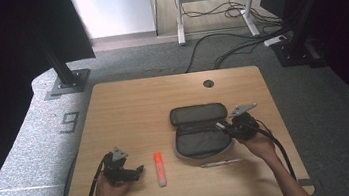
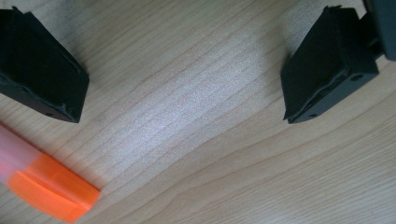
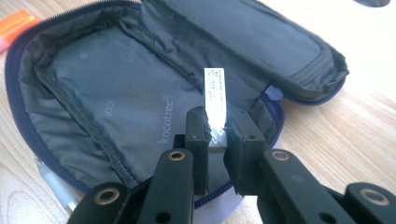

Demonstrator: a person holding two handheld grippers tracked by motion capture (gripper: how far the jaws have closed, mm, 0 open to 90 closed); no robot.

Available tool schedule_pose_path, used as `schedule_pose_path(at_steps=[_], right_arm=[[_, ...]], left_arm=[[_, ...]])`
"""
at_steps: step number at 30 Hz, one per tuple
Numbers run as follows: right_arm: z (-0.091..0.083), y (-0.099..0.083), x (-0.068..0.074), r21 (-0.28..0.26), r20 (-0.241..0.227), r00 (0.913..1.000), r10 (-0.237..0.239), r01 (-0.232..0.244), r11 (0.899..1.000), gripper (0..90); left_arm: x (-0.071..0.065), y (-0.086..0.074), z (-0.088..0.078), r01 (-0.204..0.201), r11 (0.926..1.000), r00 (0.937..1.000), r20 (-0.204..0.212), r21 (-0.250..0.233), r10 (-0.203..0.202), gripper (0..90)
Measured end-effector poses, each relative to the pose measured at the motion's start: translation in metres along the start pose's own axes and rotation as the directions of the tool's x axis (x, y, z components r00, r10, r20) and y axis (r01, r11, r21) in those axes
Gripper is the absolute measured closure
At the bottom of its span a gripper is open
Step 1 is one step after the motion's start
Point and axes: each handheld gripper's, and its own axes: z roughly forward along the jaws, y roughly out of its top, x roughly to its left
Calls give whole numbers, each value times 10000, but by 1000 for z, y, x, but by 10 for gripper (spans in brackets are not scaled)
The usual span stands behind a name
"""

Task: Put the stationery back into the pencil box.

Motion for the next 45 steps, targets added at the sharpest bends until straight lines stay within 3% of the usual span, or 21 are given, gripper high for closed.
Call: schedule_pose_path(at_steps=[9,22,27,38,45], right_arm=[[8,-3,1,365,22,10000,-12,12,9993,782],[2,-2,1,235,118,9999,-39,37,9997,744],[-6,-2,2,102,81,9999,-134,133,9999,670],[-26,-3,7,-266,-142,9996,-239,236,9994,398],[-37,-4,16,-368,-291,9977,-606,595,9975,356]], left_arm=[[0,0,0,-3,10000,10000,1,-3,3,9],[0,0,0,0,10000,10000,0,-4,0,9],[0,0,0,1,10000,10000,1,-5,-1,9],[0,0,0,9,10000,10000,2,-14,-9,9],[0,0,0,-9,10000,10000,2,1,9,9]])
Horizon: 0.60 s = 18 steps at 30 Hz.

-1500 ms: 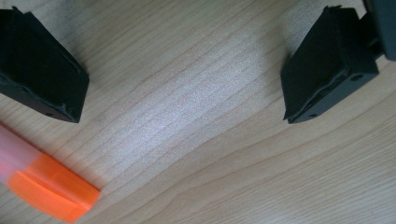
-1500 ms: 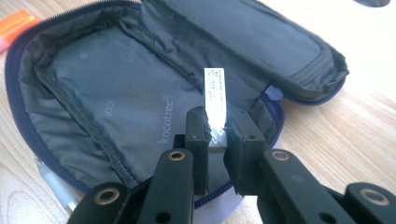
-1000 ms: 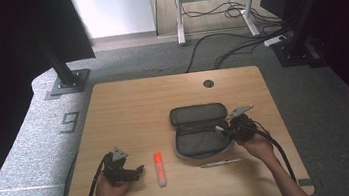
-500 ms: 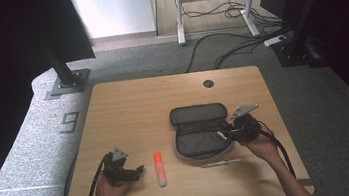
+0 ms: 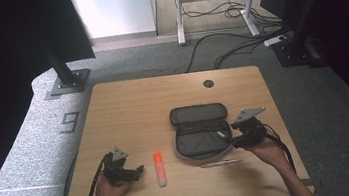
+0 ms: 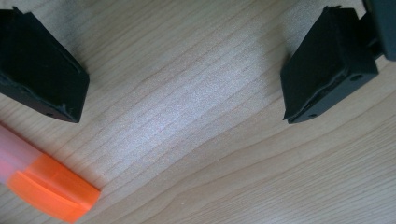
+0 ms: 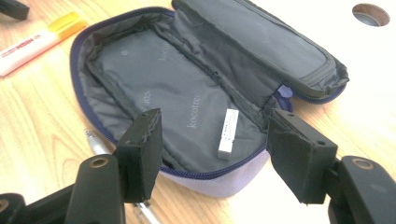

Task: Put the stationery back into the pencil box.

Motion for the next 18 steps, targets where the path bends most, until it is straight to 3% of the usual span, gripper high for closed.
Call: schedule_pose_path(at_steps=[18], right_arm=[[-20,-11,22,-134,-49,9995,-325,325,9994,302]], left_arm=[[0,0,0,12,10000,10000,-4,-16,-12,9]])
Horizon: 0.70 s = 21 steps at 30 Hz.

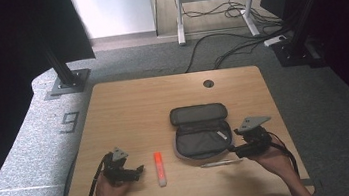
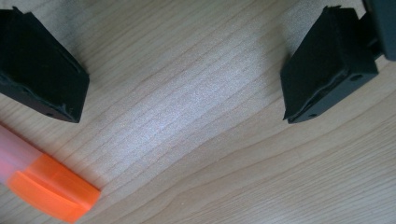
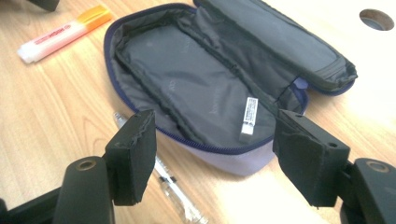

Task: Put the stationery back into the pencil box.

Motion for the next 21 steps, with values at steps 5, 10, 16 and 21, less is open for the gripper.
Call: schedule_pose_path(at_steps=[5,10,16,21], right_arm=[[-2,-5,7,120,-52,9998,-169,169,9998,324],[-1,-12,11,153,-103,9998,-193,195,9997,361],[2,-20,14,165,-213,9995,-220,223,9996,410],[6,-28,15,146,-385,9992,-124,129,9998,455]], left_arm=[[0,0,0,-4,10000,10000,1,5,4,9],[0,0,0,-6,10000,10000,0,6,6,9],[0,0,0,-6,10000,10000,1,8,6,9],[0,0,0,-9,10000,10000,-3,10,9,9]])
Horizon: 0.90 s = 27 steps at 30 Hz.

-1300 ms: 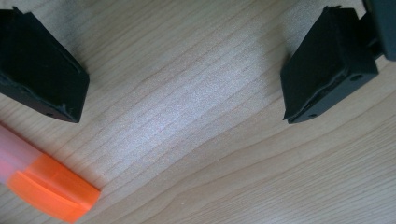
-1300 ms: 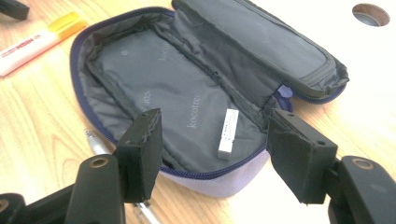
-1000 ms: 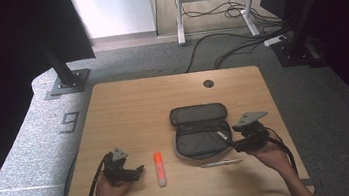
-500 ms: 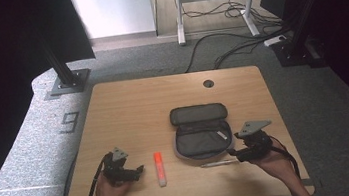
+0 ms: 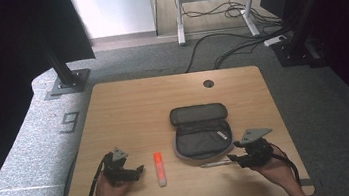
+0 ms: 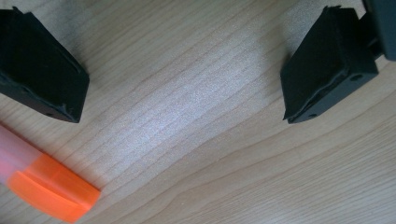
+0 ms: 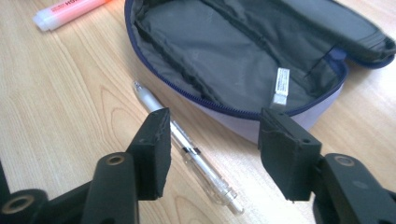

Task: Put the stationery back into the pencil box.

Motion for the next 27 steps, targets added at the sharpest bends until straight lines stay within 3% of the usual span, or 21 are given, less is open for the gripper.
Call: schedule_pose_path(at_steps=[16,27], right_arm=[[20,-28,-4,428,-591,9980,222,-196,9989,545],[31,-38,-9,683,-590,9982,104,-63,9976,516]], left_arm=[[0,0,0,-2,10000,10000,17,-6,2,10],[0,0,0,-8,10000,10000,26,-8,8,11]])
